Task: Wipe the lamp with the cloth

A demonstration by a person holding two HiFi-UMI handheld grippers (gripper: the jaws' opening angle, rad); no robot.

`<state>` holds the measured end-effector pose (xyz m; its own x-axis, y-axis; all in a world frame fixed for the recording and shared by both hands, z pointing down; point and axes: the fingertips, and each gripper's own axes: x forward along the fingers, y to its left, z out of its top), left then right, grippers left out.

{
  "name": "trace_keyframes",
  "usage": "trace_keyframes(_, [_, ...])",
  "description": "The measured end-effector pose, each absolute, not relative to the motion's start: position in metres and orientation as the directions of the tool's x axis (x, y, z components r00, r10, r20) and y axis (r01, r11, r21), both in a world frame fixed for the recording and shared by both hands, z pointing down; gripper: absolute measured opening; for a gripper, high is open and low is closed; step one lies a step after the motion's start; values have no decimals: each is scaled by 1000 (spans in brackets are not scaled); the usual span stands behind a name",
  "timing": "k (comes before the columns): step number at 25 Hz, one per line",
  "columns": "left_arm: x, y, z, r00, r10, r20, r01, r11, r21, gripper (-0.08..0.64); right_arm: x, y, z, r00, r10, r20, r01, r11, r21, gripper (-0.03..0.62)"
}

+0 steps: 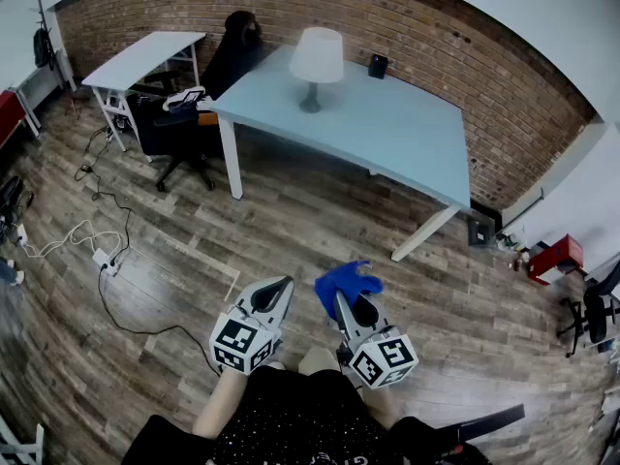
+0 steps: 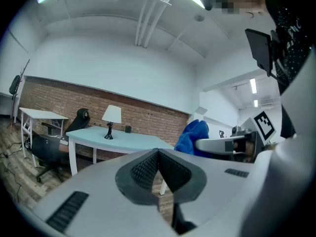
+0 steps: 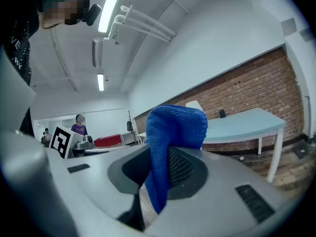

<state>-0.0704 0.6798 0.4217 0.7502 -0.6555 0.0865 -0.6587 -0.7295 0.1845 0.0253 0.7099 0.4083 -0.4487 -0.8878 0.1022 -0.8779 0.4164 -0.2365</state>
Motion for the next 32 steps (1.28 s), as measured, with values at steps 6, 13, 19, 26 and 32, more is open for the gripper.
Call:
trace_keyframes(6, [-72, 662, 424, 749, -656, 89, -660, -728, 186, 11, 26, 688, 409, -451, -887, 95, -874, 418, -249, 74])
trace_keyframes(13, [-72, 599, 424, 696, -712, 89, -716, -680, 159, 11, 32, 619, 420, -493, -864, 98, -846, 451, -285, 74])
trace_keyframes(19, [-54, 511, 422, 673, -736, 72, -736, -656, 170, 11, 55, 527, 413, -511, -856, 83, -836, 472, -280, 74])
trace_keyframes(26, [-21, 418, 413, 646, -760, 64, -759, -631, 161, 11, 92, 427, 405, -528, -845, 84, -827, 489, -278, 74])
trace_keyframes(32, [-1, 363, 420, 629, -773, 84, -774, -612, 165, 11, 112, 370, 412, -547, -832, 95, -814, 501, -296, 74])
